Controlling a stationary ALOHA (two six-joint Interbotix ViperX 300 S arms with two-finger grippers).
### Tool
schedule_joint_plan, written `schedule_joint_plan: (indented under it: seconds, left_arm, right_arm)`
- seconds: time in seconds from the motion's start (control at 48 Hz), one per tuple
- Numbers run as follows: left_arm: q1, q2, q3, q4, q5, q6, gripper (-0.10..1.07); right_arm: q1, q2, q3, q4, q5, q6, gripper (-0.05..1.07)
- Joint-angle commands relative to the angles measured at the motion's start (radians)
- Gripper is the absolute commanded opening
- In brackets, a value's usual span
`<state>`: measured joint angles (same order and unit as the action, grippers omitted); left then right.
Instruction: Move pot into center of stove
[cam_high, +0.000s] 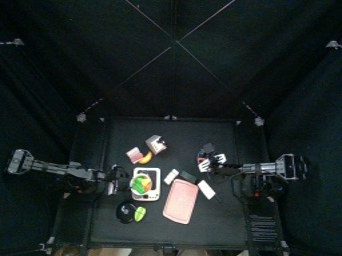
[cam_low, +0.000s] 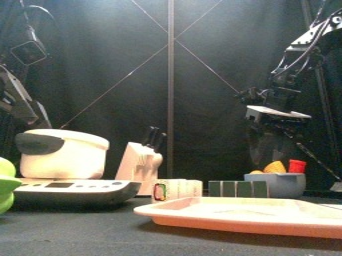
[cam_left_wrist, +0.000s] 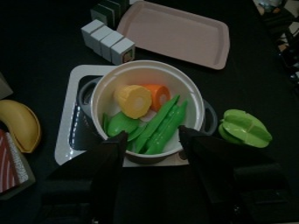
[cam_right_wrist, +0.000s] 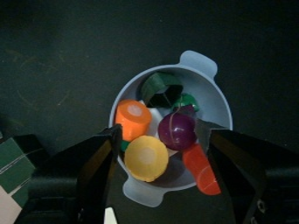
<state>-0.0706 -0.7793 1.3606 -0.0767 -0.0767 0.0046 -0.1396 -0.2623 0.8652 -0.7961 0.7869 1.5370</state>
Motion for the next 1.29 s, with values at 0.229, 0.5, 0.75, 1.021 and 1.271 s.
schedule_joint_plan:
  seconds: [0.229,0.5,0.75,1.021,1.271]
  left_arm:
    - [-0.005,-0.002,-0.021,-0.017,0.029,-0.006,0.87]
    - [-0.006,-0.018,-0.049,-0.049,0.173,-0.006,0.87]
    - [-0.008,-0.017,-0.049,-0.067,0.249,-0.003,0.87]
    - [-0.006,0.000,-0.048,-0.069,0.164,-0.003,0.87]
    - [-0.005,0.028,-0.048,-0.067,0.135,-0.002,0.87]
  right_arm:
    - [0.032,-0.044,-0.078,-0.003,-0.032,-0.002,0.97]
    - [0.052,-0.038,-0.080,-0.005,-0.049,0.000,0.97]
    - [0.052,-0.018,-0.077,-0.014,-0.077,0.000,0.97]
    - [0.048,0.008,-0.084,-0.028,-0.080,0.000,0.97]
    - [0.048,0.011,-0.086,-0.028,-0.080,0.000,0.97]
